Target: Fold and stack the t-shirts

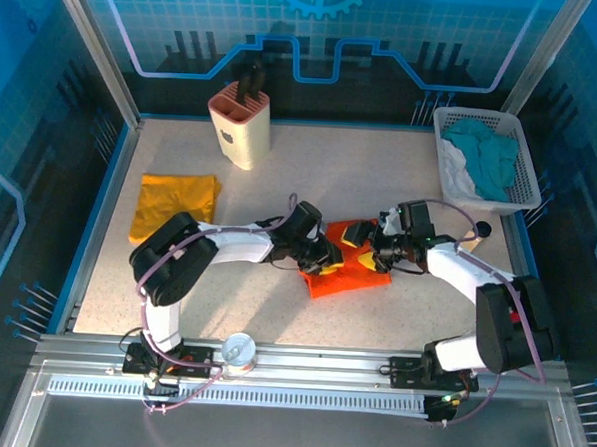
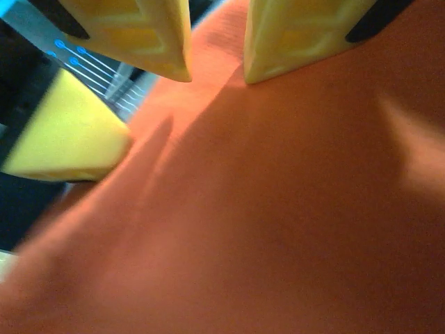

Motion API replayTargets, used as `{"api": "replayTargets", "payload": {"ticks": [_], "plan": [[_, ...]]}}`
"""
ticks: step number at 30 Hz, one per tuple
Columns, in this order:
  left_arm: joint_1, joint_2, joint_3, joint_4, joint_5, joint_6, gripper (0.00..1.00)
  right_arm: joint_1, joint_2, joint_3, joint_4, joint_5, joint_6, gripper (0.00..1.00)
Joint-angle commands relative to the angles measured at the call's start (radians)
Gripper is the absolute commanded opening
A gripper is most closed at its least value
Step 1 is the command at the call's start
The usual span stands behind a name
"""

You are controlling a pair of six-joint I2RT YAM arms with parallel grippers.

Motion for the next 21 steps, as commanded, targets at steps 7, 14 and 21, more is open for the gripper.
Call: {"api": "replayTargets", "payload": {"ticks": [7, 14, 21], "plan": [[0.078, 0.018, -0.155, 0.069, -0.019, -0.009, 0.23, -0.056, 0.071, -0.103, 0.138, -0.008, -0.066, 0.89], [0.123, -0.046, -0.11, -0.096, 0.0, 0.095, 0.24, -0.087, 0.001, -0.022, 0.041, -0.026, -0.081, 0.91], [0.16, -0.101, 0.123, -0.363, 0.0, 0.22, 0.29, -0.075, -0.022, 0.107, -0.009, -0.026, -0.048, 0.92]]}}
